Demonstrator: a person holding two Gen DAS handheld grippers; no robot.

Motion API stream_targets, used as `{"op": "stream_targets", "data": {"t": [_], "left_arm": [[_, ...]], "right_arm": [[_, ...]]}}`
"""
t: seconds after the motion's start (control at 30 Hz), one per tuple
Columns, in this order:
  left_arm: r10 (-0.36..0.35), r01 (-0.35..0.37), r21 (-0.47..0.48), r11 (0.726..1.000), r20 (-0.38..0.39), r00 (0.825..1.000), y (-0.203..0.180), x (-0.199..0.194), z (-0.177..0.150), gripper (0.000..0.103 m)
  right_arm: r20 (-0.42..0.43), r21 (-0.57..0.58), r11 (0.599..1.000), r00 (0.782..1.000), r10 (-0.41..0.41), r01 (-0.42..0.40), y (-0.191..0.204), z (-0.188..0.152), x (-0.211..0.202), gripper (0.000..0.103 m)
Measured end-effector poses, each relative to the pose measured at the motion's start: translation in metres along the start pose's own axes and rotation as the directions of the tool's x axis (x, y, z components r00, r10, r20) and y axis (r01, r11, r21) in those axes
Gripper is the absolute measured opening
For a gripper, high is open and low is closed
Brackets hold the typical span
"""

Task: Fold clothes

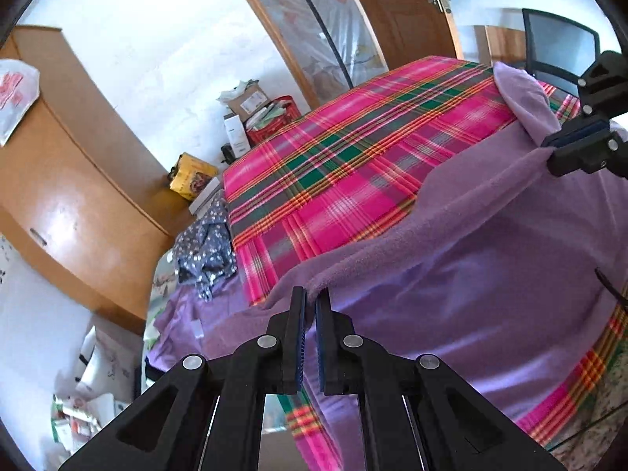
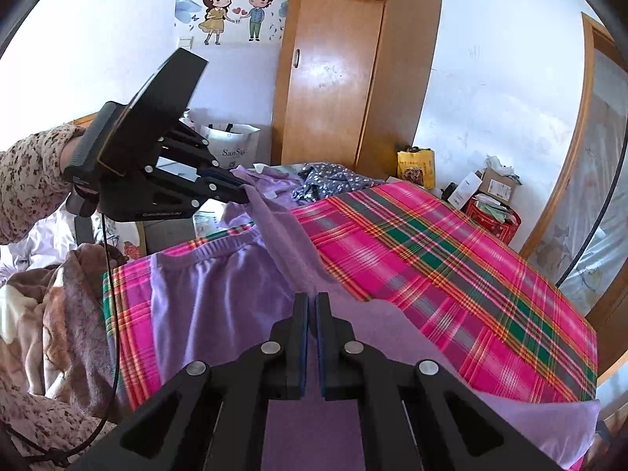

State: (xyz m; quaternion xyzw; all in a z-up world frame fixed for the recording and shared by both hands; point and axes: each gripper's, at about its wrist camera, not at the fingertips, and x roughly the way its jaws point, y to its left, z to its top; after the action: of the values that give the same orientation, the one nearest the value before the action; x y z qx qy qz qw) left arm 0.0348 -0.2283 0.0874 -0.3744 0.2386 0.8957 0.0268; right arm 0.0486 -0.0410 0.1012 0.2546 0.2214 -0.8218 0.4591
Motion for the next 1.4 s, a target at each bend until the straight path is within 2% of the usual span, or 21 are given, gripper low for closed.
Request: {"op": "stream_targets", "data": {"t": [0.57,0.97,1.4], "left_arm": [[0.024,-0.024,-0.029,0.999,-0.015,1.000,-0.031,-0.032,-0.042,0.005],[-0.022,0.014,-0.158,0.987,-0.052,0.998,-0.051,-0.016,-0.086,0.005],[-0.038,0.023,-0.179,0.984,-0.082,0.996,-0.062,-0.006,-0.101,0.005]], "right_arm": [[-0.034,-0.012,0.998,0.998,0.056,-0.057,0.045,-0.036,-0.016,0.004],[-0.116,0.015,0.992,0.985,0.126,-0.125,0.058,-0.071,0.002,0.004],[-0.183,0.020,0.988,0.971,0.152,-0.150,0.065,-0.093,0.021,0.004]]}}
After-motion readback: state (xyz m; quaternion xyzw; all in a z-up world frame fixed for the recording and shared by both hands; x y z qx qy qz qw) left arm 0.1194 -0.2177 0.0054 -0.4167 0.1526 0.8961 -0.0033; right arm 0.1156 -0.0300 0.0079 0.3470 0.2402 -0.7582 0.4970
